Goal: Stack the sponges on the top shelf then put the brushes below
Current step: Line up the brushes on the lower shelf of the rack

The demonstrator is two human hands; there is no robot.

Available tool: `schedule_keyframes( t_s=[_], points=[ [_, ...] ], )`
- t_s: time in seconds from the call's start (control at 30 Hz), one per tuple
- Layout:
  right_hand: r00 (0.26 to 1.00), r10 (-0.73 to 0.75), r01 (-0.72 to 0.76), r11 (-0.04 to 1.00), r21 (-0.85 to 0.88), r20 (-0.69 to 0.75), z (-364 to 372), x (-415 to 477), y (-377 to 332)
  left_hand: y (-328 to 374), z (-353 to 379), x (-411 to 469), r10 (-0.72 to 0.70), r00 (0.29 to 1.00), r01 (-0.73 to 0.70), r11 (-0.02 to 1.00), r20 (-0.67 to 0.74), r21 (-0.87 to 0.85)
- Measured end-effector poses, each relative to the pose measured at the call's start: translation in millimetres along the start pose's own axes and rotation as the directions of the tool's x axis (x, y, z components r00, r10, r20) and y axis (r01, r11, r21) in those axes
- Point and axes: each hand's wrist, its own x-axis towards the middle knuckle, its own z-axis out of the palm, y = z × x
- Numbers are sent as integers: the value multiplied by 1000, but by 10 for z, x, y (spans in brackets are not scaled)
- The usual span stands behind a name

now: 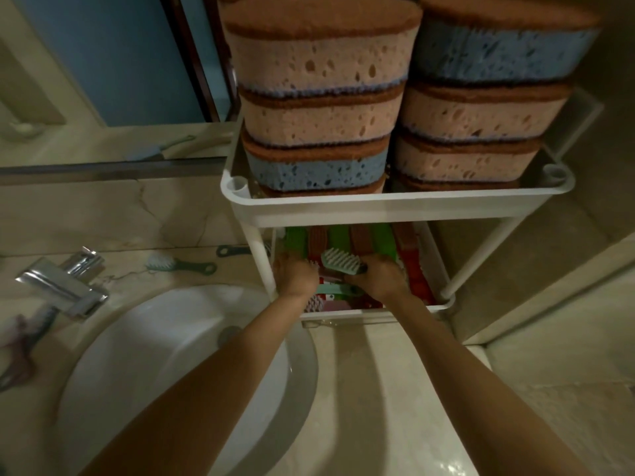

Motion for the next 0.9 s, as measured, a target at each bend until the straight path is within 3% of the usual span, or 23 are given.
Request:
schedule_keyframes(
  t_s=[0.17, 0.33, 0.53, 0.73, 0.9],
  points=[
    [1000, 8, -9, 1000, 21, 25, -6, 10, 83, -115, 101, 23, 171, 985, -168, 963, 4, 208],
    [998, 5, -8, 999, 42, 65, -14, 43, 132, -118, 115, -8, 158, 986, -169, 922, 62, 349],
    [999, -51, 50, 999, 10, 13, 47, 101, 90, -81, 89, -77, 177, 978, -209, 835, 111, 510],
    [993, -115, 115, 993, 25, 14, 90, 96, -6, -116, 75, -41, 263, 951, -308, 825, 161, 473],
    [993, -85, 86, 996, 7, -82, -66, -22, 123, -102, 21, -42, 224, 954, -286, 879, 199, 381]
  ],
)
